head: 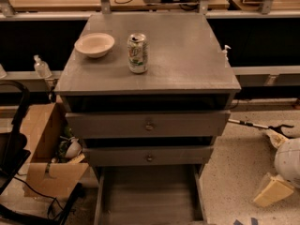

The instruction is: Close bottom drawer

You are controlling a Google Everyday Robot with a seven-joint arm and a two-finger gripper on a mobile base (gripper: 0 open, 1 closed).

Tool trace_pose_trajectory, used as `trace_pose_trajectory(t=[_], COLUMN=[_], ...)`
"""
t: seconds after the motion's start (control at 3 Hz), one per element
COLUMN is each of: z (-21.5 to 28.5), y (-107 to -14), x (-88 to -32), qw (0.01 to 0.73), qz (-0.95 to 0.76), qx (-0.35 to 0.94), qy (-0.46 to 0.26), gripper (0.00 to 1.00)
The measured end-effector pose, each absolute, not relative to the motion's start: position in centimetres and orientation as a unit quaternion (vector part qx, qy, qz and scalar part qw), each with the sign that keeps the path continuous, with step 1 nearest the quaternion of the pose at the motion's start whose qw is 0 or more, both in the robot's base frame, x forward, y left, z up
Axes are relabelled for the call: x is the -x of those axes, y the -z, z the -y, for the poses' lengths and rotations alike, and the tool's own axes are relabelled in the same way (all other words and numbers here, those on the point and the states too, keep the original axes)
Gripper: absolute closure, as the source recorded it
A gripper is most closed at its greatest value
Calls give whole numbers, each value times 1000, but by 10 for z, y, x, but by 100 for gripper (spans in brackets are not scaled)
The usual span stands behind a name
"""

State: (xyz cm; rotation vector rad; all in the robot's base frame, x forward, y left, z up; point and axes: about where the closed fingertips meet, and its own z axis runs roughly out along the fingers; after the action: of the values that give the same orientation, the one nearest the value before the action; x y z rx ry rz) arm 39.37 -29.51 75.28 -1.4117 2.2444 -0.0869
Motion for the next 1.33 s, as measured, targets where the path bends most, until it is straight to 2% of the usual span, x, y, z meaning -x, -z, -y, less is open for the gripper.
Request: trace_pose_trajectory(t=[0.67,1.0,1.33], z=[299,299,308], y=[-753,-714,-636], x=[-407,-406,-405], qw=[265,277,297], qz=[-819,-823,-829], qx=[505,494,474], qy=[56,39,9], gripper=[0,0,0])
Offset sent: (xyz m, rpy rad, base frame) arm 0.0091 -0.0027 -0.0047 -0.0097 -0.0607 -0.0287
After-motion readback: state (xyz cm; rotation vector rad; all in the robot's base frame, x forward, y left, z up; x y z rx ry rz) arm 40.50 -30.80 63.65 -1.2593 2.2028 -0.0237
